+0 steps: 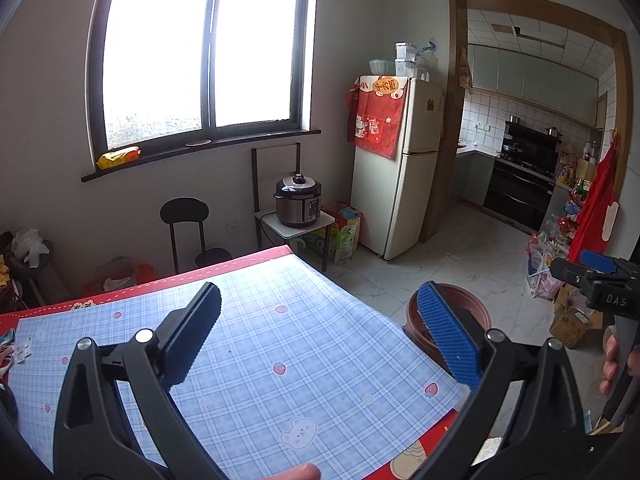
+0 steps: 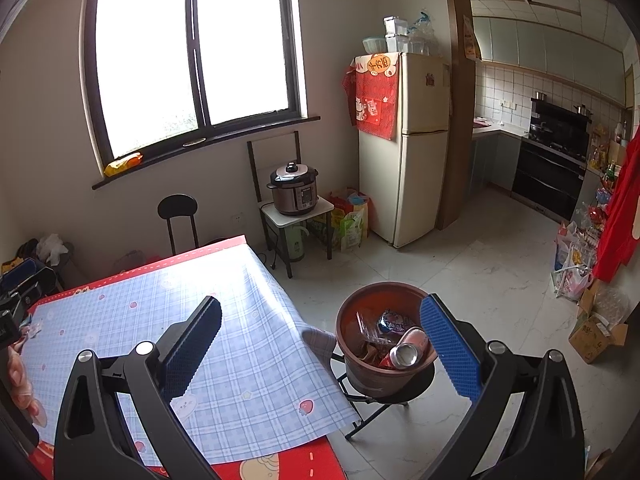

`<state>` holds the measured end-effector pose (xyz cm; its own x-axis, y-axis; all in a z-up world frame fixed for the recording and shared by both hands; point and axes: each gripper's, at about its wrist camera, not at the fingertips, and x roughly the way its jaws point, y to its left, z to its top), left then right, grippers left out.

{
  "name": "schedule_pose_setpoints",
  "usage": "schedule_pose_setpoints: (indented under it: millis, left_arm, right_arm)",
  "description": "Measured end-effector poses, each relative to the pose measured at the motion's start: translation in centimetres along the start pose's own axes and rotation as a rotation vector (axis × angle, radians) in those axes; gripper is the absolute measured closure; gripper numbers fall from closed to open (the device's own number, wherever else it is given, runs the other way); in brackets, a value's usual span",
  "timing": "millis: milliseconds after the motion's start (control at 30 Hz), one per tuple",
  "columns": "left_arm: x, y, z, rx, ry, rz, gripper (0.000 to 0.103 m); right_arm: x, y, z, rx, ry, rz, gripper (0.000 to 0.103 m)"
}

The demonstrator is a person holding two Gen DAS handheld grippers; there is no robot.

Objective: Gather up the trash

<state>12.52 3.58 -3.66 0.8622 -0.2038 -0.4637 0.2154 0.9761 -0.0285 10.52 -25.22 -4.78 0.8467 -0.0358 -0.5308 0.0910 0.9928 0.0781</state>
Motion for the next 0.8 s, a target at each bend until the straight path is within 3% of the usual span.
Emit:
schedule_pose_setpoints:
  millis: [800]
  left_arm:
    - [0.64,-0.4,-0.05,0.007,0.003,0.015,0.006]
  right_arm:
    - [0.33,-0.57,-0.52,0.003,0.024,-0.019,0.005]
